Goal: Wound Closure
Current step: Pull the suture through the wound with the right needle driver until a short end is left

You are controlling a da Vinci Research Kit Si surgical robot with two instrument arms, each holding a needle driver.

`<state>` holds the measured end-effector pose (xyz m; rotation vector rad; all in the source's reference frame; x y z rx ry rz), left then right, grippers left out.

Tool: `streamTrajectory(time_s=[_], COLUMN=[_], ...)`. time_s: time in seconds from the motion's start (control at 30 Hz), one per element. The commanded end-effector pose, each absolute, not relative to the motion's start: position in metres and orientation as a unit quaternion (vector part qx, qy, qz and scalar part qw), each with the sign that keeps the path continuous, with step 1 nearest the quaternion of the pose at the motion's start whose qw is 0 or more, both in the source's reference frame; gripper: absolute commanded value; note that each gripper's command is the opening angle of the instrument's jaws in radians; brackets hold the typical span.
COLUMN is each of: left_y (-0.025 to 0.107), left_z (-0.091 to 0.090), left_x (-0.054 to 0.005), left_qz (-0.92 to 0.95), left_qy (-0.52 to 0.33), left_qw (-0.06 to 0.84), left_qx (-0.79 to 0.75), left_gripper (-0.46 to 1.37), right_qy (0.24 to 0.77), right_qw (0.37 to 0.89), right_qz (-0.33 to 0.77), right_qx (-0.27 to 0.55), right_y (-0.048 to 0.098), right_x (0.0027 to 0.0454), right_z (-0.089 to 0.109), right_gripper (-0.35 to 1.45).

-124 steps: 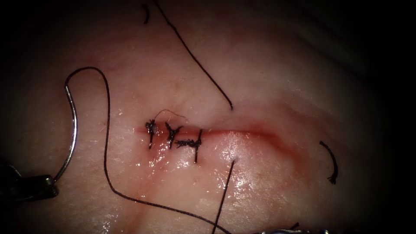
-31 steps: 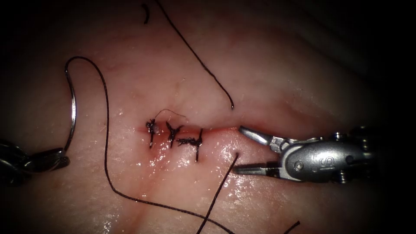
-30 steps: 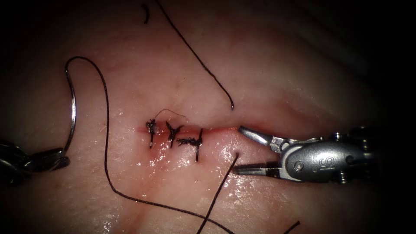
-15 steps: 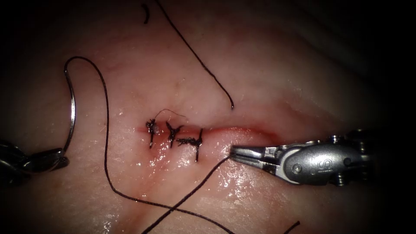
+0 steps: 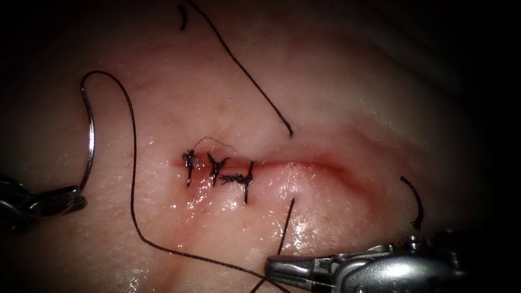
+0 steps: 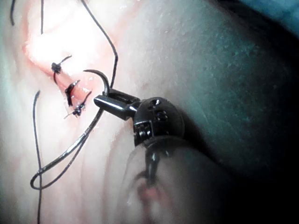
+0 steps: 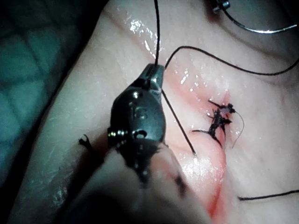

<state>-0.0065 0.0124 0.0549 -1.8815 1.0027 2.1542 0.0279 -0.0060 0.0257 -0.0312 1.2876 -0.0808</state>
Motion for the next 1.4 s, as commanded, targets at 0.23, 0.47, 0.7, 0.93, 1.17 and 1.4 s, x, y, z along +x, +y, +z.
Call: streamTrajectory(time_s=[0.23, 0.47, 0.7, 0.93, 1.17, 1.4], left_y=[0.012, 0.012, 0.012, 0.012, 0.012, 0.012], left_z=[0.055, 0.055, 0.055, 0.055, 0.055, 0.055], left_x=[-0.0065, -0.0065, -0.0065, -0.0065, -0.0065, -0.0065], left_qz=[0.710, 0.710, 0.710, 0.710, 0.710, 0.710], left_qy=[0.328, 0.328, 0.328, 0.330, 0.330, 0.330], left_qw=[0.054, 0.054, 0.054, 0.052, 0.052, 0.052], left_qx=[-0.621, -0.621, -0.621, -0.620, -0.620, -0.620], left_gripper=[-0.35, -0.35, -0.35, -0.35, -0.35, -0.35], right_qy=[0.595, 0.599, 0.606, 0.606, 0.610, 0.613], right_qw=[0.800, 0.794, 0.785, 0.786, 0.782, 0.780], right_qz=[-0.080, -0.101, -0.121, -0.115, -0.113, -0.113], right_qx=[0.004, 0.025, 0.042, 0.046, 0.054, 0.059], right_y=[-0.012, -0.017, -0.020, -0.021, -0.022, -0.023], right_x=[0.0324, 0.0361, 0.0388, 0.0391, 0.0399, 0.0402], right_z=[0.022, 0.020, 0.018, 0.018, 0.017, 0.017], right_gripper=[-0.35, -0.35, -0.35, -0.35, -0.35, -0.35])
